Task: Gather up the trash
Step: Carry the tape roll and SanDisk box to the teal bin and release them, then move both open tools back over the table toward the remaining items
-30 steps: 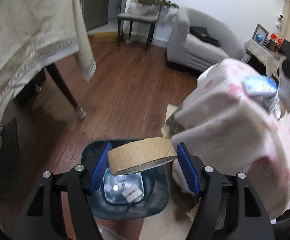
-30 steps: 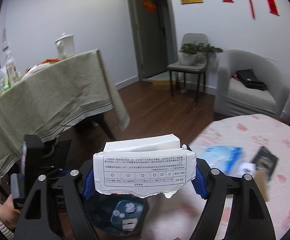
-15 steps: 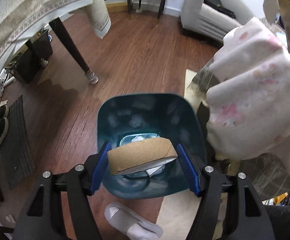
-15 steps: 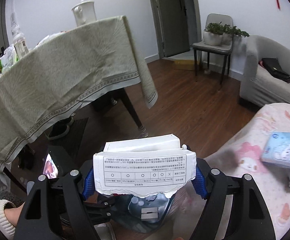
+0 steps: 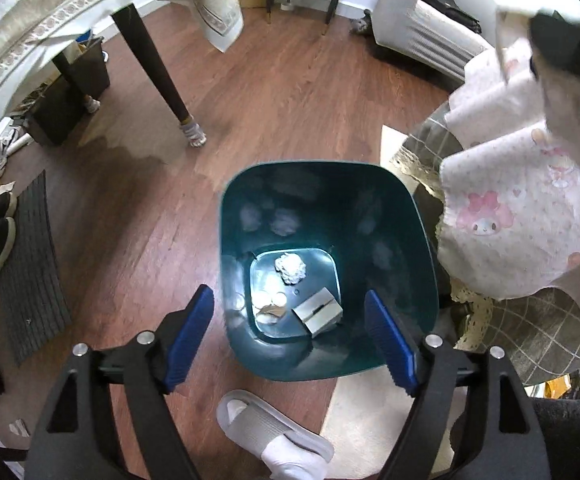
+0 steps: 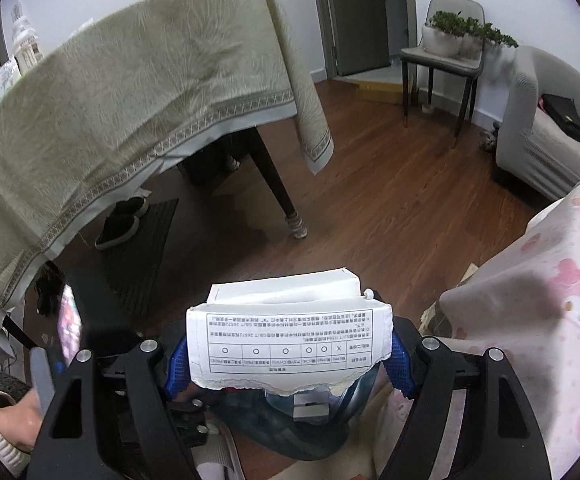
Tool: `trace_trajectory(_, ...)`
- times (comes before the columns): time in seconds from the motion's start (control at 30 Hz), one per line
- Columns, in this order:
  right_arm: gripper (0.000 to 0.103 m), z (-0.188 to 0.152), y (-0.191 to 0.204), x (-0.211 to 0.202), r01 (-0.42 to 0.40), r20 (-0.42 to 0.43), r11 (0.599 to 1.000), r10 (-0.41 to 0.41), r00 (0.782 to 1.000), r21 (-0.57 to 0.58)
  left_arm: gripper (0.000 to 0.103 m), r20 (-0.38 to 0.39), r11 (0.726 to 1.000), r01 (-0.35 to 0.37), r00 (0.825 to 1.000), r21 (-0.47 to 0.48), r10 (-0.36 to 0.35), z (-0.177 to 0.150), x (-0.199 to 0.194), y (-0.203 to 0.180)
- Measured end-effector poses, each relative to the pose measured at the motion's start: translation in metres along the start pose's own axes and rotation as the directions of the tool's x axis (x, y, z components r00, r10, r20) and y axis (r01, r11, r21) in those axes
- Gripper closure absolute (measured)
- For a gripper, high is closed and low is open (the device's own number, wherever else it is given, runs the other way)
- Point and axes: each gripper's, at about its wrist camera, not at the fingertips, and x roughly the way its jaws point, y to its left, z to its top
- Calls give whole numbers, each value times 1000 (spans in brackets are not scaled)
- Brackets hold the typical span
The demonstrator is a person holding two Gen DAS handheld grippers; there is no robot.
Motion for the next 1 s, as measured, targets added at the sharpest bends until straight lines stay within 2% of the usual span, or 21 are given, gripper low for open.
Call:
trace_trajectory(0.2, 26, -6, 3, 27, 4, -77, 1000, -3, 997, 13, 30, 65, 998, 11, 998, -55, -7, 4, -23, 18)
trace_trajectory(0.47, 26, -22, 5, 59, 22, -180, 1000, -22, 983, -3, 47, 161, 996, 51, 986, -72, -38, 12, -57, 20)
trace_trajectory(0.53, 26, -27, 4, 67, 21, -205, 1000, -20, 979, 2, 56, 186, 995, 67, 981, -67, -54, 14, -65, 17)
trace_trajectory(0.73, 26, -52, 2, 99, 45, -313, 999, -47, 948, -14, 66, 242, 992, 104, 967, -69, -84, 22, -86, 14)
trace_trajectory(0.9, 25, -65, 2, 114, 67, -362, 997, -76, 929, -38, 67, 276, 989, 127, 956, -72, -102, 27, -102, 14)
trace_trajectory(0.93, 24, -68, 1, 117, 69, -378, 997, -81, 922, -44, 67, 284, 989, 133, 953, -72, -107, 29, -106, 13)
trace_trajectory(1.0, 14, -73, 2, 119, 83, -392, 995, -102, 914, -63, 67, 294, 988, 140, 949, -71, -113, 30, -110, 12)
